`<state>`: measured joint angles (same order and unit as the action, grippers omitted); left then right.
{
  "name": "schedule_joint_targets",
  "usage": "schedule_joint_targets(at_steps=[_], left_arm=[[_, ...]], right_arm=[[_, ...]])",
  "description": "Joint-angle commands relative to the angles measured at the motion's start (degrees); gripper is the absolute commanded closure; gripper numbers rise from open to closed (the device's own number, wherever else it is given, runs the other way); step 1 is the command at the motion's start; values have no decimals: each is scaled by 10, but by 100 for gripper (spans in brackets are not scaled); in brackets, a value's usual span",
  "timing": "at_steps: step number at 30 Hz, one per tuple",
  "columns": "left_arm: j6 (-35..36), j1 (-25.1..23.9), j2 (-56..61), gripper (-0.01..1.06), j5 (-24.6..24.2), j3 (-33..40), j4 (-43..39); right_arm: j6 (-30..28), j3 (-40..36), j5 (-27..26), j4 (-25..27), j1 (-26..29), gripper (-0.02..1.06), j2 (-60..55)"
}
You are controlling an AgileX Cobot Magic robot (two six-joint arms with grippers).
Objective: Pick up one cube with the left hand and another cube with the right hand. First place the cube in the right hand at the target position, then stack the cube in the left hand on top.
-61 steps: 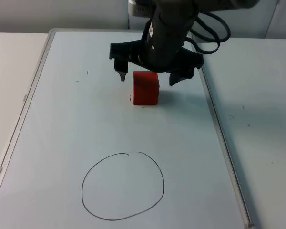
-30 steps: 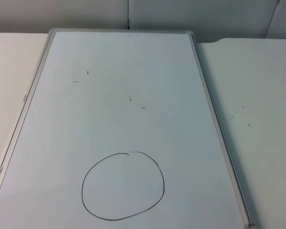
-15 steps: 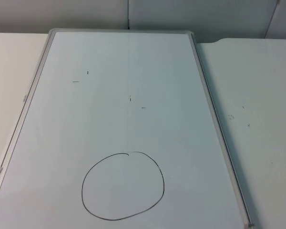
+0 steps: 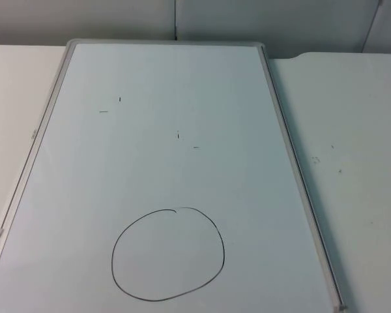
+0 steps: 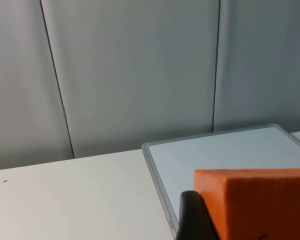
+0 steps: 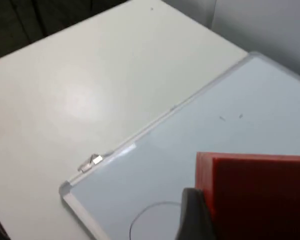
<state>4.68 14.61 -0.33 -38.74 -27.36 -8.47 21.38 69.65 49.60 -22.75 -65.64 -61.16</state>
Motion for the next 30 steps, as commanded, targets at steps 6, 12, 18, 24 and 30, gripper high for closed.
schedule_joint_targets(at_steps=[6,12,18,24,30], left_arm=[[0,5,3,83,6,2,-1],[0,5,3,83,4,2,-1],[0,5,3,83,4,2,-1],[0,5,3,83,4,2,-2],[0,5,3,83,4,2,-1]], right_arm=[[55,-147,-28,-8,-2,105,72],[57,-251,-65,26,-2,105,113],[57,-312,-81,46,-2,105,109],[57,-348,-89,45,-2,105,104],[57,-348,-90,44,-2,105,104]])
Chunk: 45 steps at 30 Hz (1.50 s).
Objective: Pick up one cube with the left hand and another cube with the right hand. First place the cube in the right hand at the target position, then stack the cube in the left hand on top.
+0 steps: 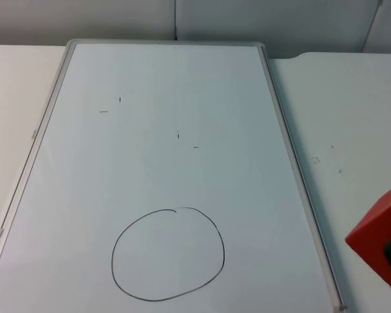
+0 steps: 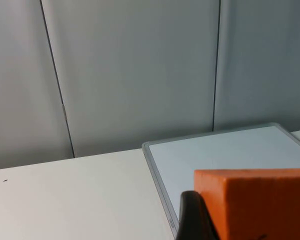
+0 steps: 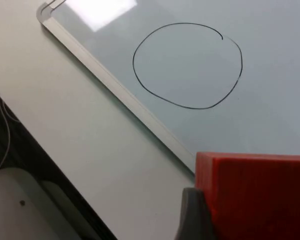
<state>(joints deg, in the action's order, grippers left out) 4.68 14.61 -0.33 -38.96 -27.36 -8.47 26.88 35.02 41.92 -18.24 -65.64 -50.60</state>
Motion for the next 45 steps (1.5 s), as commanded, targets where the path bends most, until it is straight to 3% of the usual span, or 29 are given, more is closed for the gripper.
schedule_joint_targets(at_steps=[1,12,16,22,27,30,39,45], left_arm=[[0,5,3,83,6,2,-1],[0,5,3,83,6,2,4],[0,5,3,83,6,2,6],[0,5,3,83,6,2,4],[0,5,3,83,6,2,4],[0,5,3,83,6,2,4],[0,5,3,83,5,2,0],[0,5,3,83,5,2,-5]], right_arm=[[2,-1,-13,-2,-2,105,-1],[2,9,-44,-20,-2,105,-19],[2,67,-23,-30,-2,105,-118],[1,131,-34,-54,-2,105,-244],[2,181,-76,-70,-2,105,-363],[27,192,-166,-71,20,105,-438],[40,192,-217,-86,105,105,-537],[42,203,-273,-88,105,105,-570]])
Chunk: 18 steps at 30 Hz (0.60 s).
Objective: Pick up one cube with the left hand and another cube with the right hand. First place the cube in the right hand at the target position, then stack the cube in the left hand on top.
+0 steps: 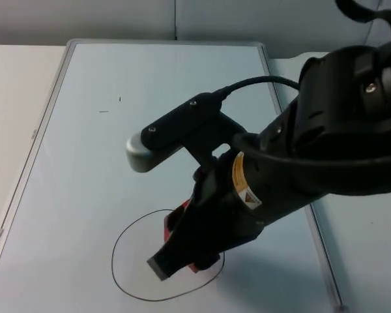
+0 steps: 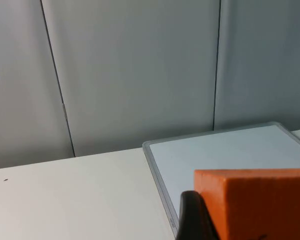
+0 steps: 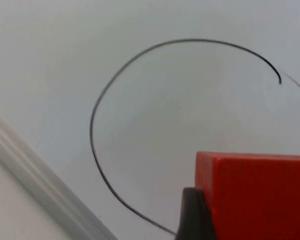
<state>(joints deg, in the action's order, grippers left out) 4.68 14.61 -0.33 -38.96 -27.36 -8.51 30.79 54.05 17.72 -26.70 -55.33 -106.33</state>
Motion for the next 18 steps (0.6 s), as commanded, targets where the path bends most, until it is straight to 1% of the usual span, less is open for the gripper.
schedule_joint_targets(at_steps=[1,6,8,18], left_arm=[[0,5,3,83,5,2,-4],[0,5,3,83,5,2,-5],[0,5,3,83,5,2,-6],[0,5,3,83,5,2,-8]], right_arm=[[3,13,-31,-3,2,105,-12],[3,38,-32,-3,2,105,-52],[3,53,-25,-1,2,105,-71],[3,56,-37,-2,2,105,-83]])
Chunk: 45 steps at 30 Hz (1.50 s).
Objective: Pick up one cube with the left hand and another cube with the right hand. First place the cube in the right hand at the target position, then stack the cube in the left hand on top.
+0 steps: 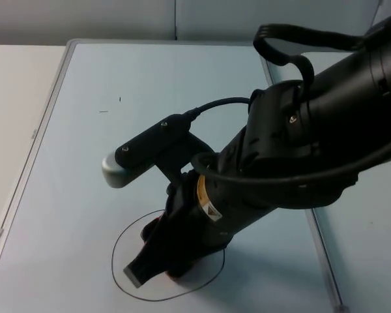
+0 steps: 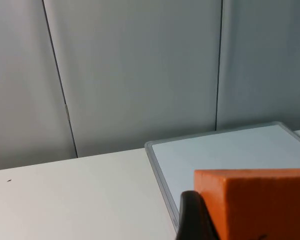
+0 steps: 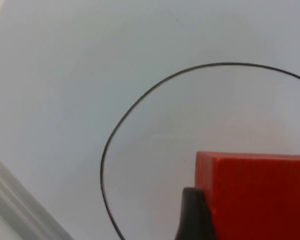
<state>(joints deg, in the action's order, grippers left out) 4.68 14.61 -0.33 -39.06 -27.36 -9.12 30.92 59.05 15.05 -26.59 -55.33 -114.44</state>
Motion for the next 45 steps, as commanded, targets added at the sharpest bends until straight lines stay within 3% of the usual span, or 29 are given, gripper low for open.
schedule_joint_targets(at_steps=[1,25,27,29,30,34,39,43,45], left_arm=[[0,5,3,83,6,2,-2],[0,5,3,83,6,2,-2],[0,5,3,83,6,2,-2],[0,5,3,83,6,2,-2],[0,5,3,83,6,2,-2],[0,5,3,83,5,2,-2],[0,5,3,83,5,2,-2],[0,5,3,83,5,2,-2],[0,5,3,83,5,2,-2]], right_arm=[[1,6,-10,-3,2,105,-2],[1,6,-9,-3,2,104,-2],[1,6,-9,-3,2,99,-2],[1,6,-8,-3,2,85,-2],[1,6,-8,-3,2,85,-2],[1,6,-6,-3,2,63,-2],[1,6,-6,-3,2,50,-2],[1,6,-6,-3,2,29,-2],[1,6,-6,-3,2,25,-2]])
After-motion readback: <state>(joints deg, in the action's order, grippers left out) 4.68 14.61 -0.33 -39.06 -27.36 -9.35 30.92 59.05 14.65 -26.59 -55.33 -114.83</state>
